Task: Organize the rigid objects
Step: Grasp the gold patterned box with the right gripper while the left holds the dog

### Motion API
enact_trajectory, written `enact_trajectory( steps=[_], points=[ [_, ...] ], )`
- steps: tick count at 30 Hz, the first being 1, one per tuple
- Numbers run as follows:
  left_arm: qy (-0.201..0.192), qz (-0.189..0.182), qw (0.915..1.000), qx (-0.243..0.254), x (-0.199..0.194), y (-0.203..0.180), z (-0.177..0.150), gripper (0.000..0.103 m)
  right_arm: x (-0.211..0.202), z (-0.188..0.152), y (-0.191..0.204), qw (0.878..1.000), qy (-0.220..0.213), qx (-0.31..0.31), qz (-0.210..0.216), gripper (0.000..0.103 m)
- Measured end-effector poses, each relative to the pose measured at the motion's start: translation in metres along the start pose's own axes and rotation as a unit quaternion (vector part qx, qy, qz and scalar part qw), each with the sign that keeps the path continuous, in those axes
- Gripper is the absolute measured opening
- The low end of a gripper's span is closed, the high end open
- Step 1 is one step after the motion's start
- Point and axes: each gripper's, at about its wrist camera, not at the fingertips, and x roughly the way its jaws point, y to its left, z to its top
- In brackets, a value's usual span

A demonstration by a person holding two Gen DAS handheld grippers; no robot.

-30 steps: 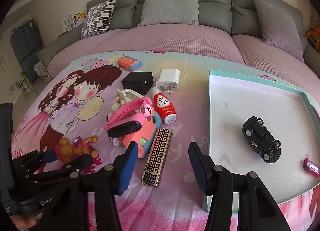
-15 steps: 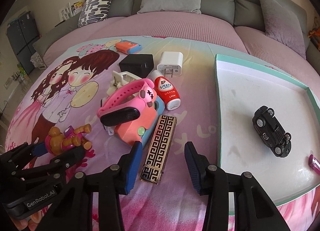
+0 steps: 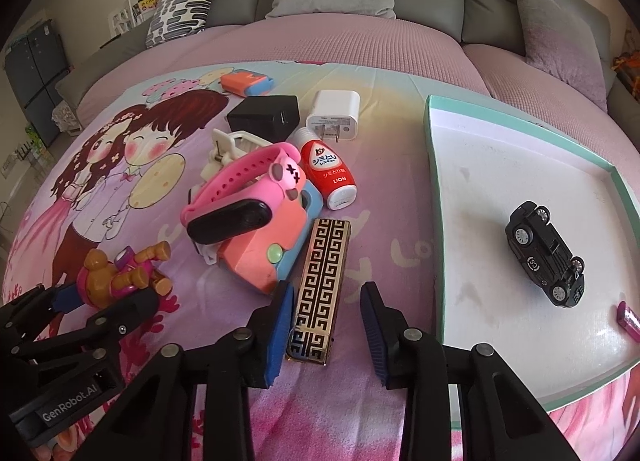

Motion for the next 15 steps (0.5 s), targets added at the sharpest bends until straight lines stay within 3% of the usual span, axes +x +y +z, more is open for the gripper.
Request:
enact_trajectory(
  steps=[15],
  points=[
    [-0.006,0.007,1.0000,0.002,0.0030,-0.0012,0.0007,0.065,0.0055,-0.0005,0.0056,1.000,0.002,-0.007,-0.020,0.032]
  ],
)
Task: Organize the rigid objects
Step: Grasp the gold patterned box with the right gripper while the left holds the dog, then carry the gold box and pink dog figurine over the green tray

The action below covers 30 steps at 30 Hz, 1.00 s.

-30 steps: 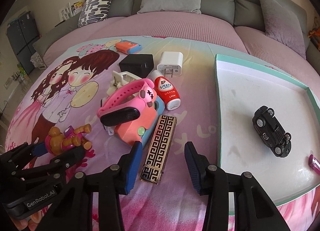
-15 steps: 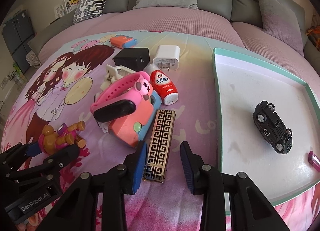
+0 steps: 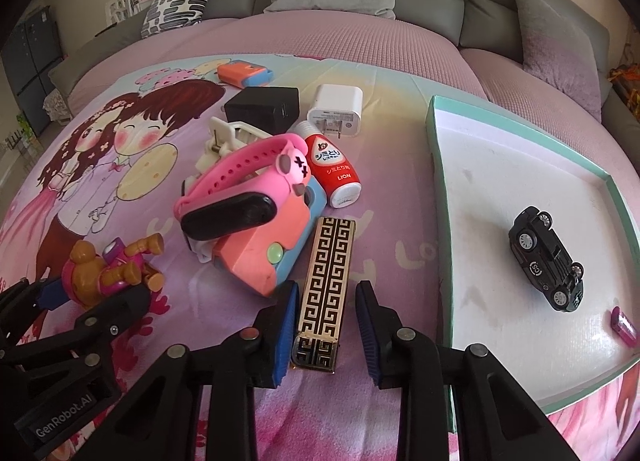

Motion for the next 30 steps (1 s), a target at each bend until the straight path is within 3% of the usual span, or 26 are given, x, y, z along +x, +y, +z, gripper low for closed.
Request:
enact_trajectory(
  steps=[2,5,9,19,25,30],
  points=[
    [-0.001,-0.002,1.0000,-0.003,-0.001,0.001,0.000,0.065,-0.002,0.000,-0.002,1.000,-0.003,0.005,-0.002,0.023],
    [-0.010,-0.020,0.9994,-0.026,-0.006,0.009,0.002,0.065,-0.005,0.001,-0.009,1.000,-0.003,0.026,0.016,0.022],
    [-0.022,-0.018,0.9991,-0.032,-0.013,0.011,0.004,0.065,-0.012,0.003,-0.014,0.999,-0.013,0.038,0.027,0.022],
    [-0.067,-0.029,0.9968,-0.032,-0.044,0.009,0.013,0.065,-0.052,0.011,-0.029,0.995,-0.075,0.067,0.026,0.022],
    [-0.071,-0.034,0.9966,-0.026,-0.050,0.002,0.015,0.065,-0.058,0.012,-0.043,0.993,-0.083,0.085,0.023,0.022],
    [-0.070,-0.061,0.9956,-0.011,-0.052,-0.020,0.026,0.065,-0.073,0.016,-0.066,0.989,-0.109,0.102,0.005,0.022]
  ],
)
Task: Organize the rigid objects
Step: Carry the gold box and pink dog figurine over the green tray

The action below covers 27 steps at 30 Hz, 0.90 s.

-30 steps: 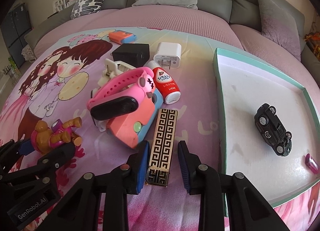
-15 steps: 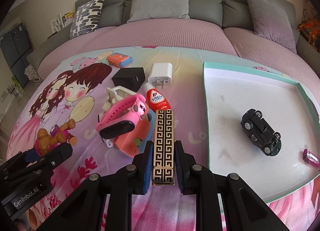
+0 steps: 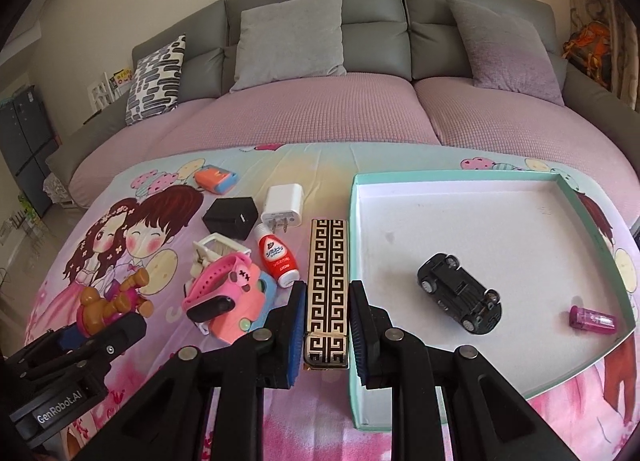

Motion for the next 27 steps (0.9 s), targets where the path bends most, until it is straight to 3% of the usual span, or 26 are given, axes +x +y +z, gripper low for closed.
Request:
enact_trajectory(
  steps=[14,22,27],
  points=[
    [-0.021,-0.037,0.9929,0.111,-0.007,-0.104,0.039,0.065,-0.022,0.009,-0.118,0.989,-0.025,0.100,-0.103,0.022],
    [0.009,-0.066,0.9852,0.158,0.018,-0.169,0.023,0.065,-0.033,0.003,-0.161,0.980,-0.040,0.154,-0.116,0.022],
    [0.025,-0.061,0.9829,0.172,0.031,-0.193,0.013,0.065,-0.034,-0.001,-0.175,0.978,-0.042,0.170,-0.114,0.022]
  ],
)
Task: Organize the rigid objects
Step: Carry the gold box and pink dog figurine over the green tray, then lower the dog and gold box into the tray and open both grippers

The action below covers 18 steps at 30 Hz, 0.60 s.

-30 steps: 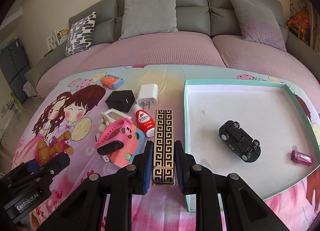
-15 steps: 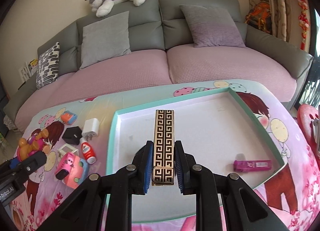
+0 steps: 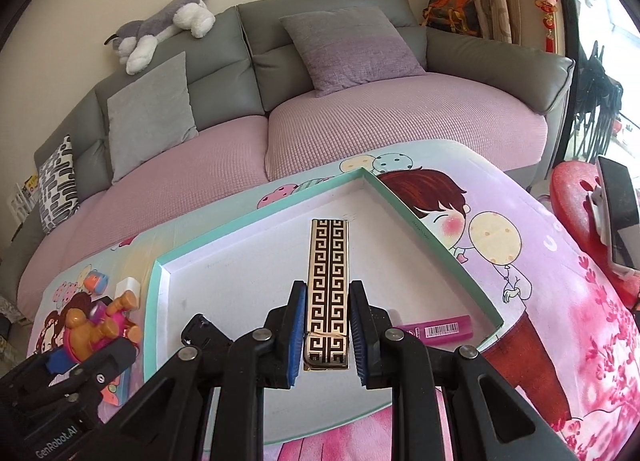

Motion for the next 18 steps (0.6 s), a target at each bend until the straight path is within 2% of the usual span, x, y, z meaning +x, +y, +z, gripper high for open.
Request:
enact_trajectory(
  steps=[11,18],
  points=[
    [0.043,0.019,0.9988,0.013,0.034,-0.016,-0.024,0.065,0.020,-0.010,-0.004,0.999,0.035,-0.003,-0.003,0.022],
    [0.050,0.031,0.9981,0.020,0.037,-0.018,-0.028,0.065,0.029,-0.016,-0.002,0.998,0.055,-0.011,-0.001,0.023]
  ],
)
